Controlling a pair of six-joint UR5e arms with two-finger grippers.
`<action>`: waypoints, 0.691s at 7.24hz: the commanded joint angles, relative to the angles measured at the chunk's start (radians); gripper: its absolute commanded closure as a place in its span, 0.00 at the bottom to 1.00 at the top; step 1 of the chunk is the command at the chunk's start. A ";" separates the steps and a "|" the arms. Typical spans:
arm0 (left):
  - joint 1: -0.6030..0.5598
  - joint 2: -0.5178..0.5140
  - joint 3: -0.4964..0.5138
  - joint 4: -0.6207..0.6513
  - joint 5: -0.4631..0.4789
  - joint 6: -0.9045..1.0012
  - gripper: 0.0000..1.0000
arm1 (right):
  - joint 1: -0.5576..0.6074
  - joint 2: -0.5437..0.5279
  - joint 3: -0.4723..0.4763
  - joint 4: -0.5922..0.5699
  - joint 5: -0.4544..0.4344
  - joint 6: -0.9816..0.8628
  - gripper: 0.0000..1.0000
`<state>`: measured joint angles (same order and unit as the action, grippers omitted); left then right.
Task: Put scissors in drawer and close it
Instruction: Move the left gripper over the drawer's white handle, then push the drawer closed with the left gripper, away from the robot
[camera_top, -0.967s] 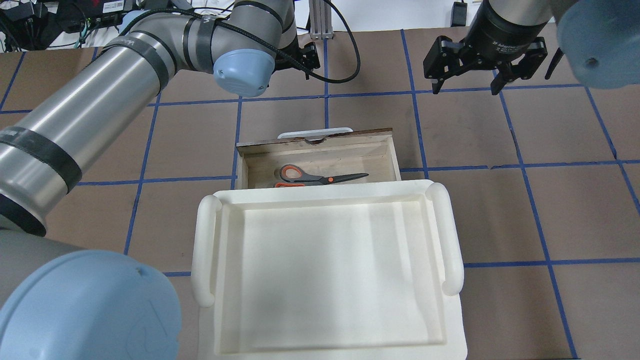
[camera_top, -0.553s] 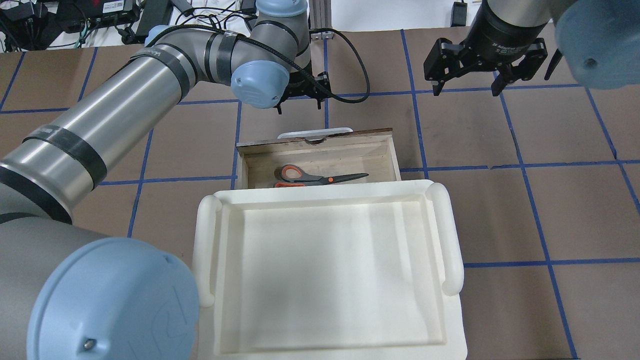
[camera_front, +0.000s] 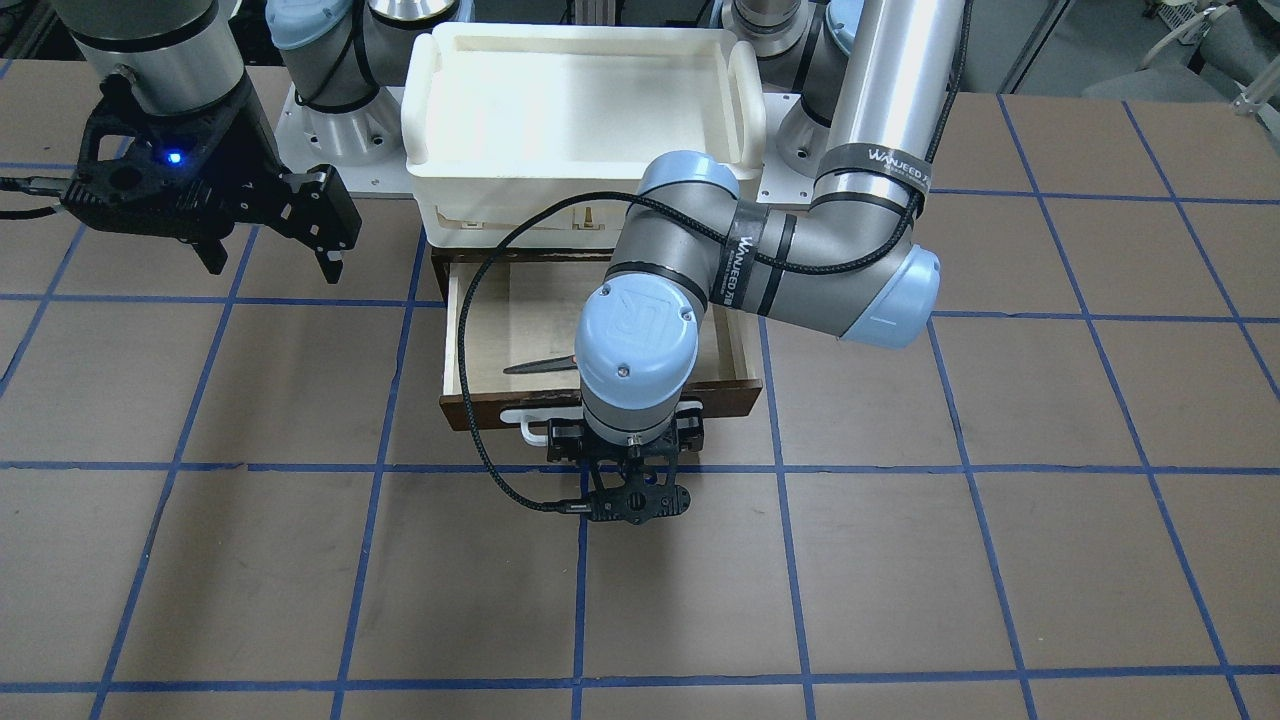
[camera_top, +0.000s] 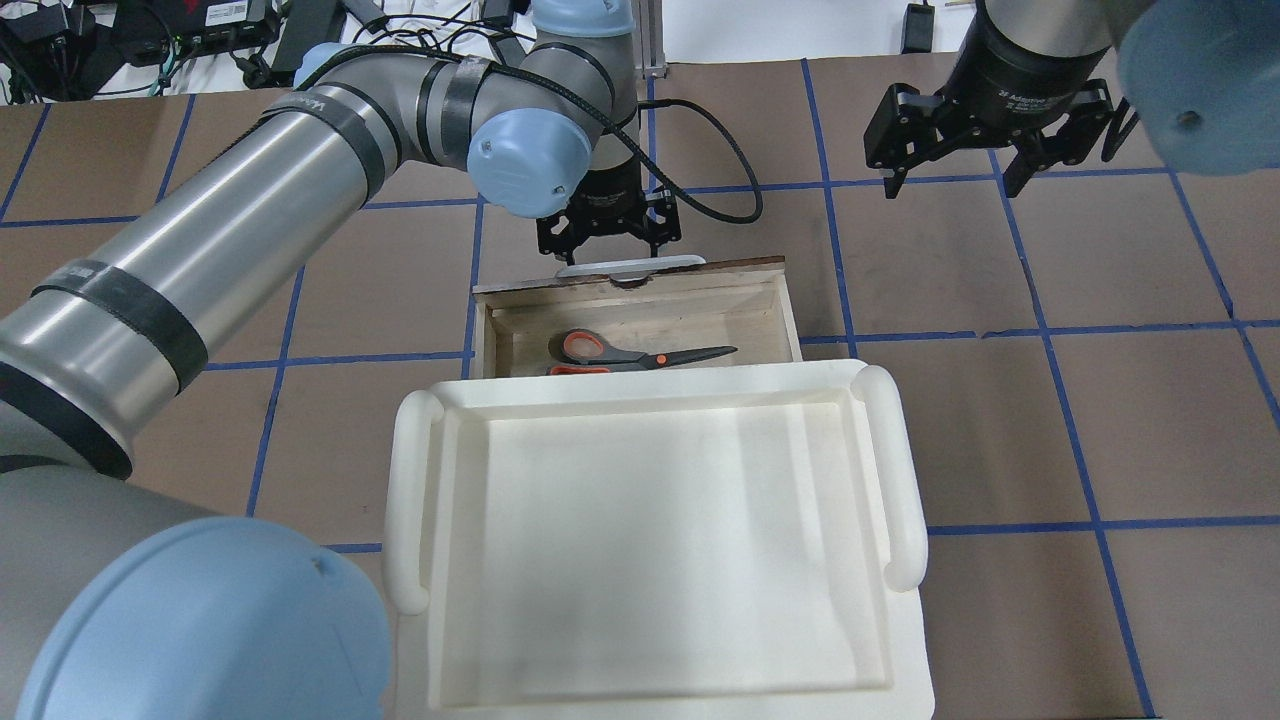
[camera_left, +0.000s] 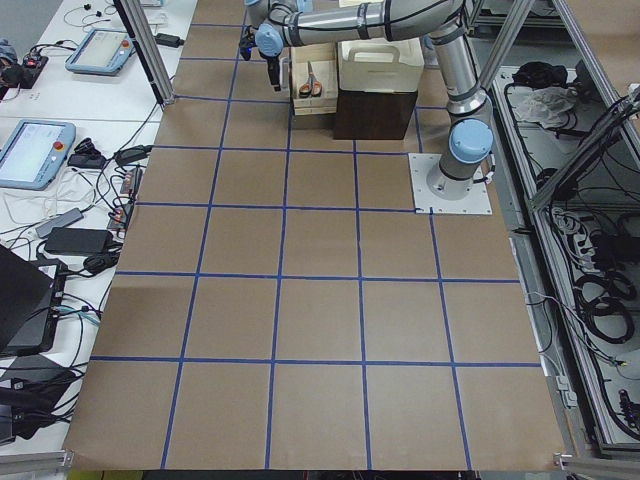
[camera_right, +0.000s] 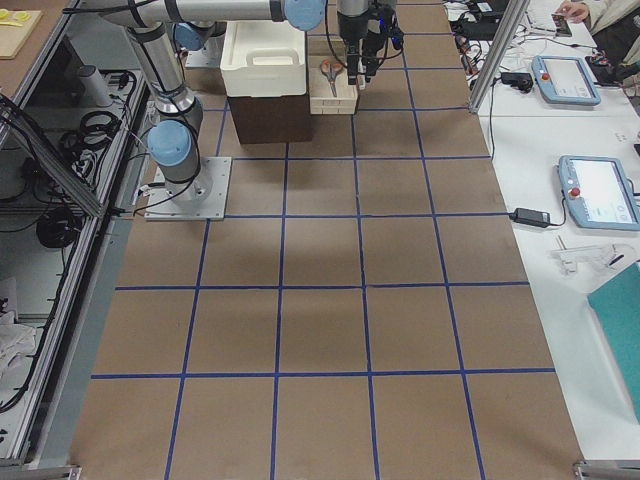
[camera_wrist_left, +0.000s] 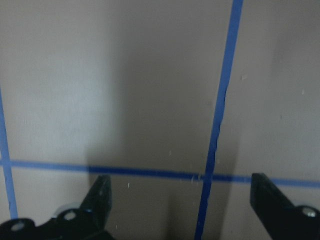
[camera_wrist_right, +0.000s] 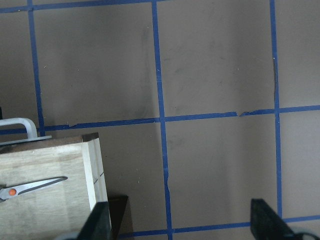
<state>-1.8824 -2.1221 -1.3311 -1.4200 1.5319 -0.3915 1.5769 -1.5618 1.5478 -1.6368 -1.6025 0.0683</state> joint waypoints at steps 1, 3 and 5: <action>-0.009 0.037 -0.028 -0.101 -0.021 -0.001 0.00 | 0.000 -0.001 0.000 0.003 -0.005 0.002 0.00; -0.007 0.065 -0.078 -0.117 -0.058 0.002 0.00 | 0.000 0.000 0.002 0.005 -0.007 0.002 0.00; -0.007 0.073 -0.091 -0.189 -0.085 0.005 0.00 | 0.000 0.000 0.000 0.005 -0.007 0.002 0.00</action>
<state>-1.8898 -2.0550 -1.4136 -1.5645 1.4631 -0.3893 1.5769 -1.5617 1.5488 -1.6324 -1.6089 0.0705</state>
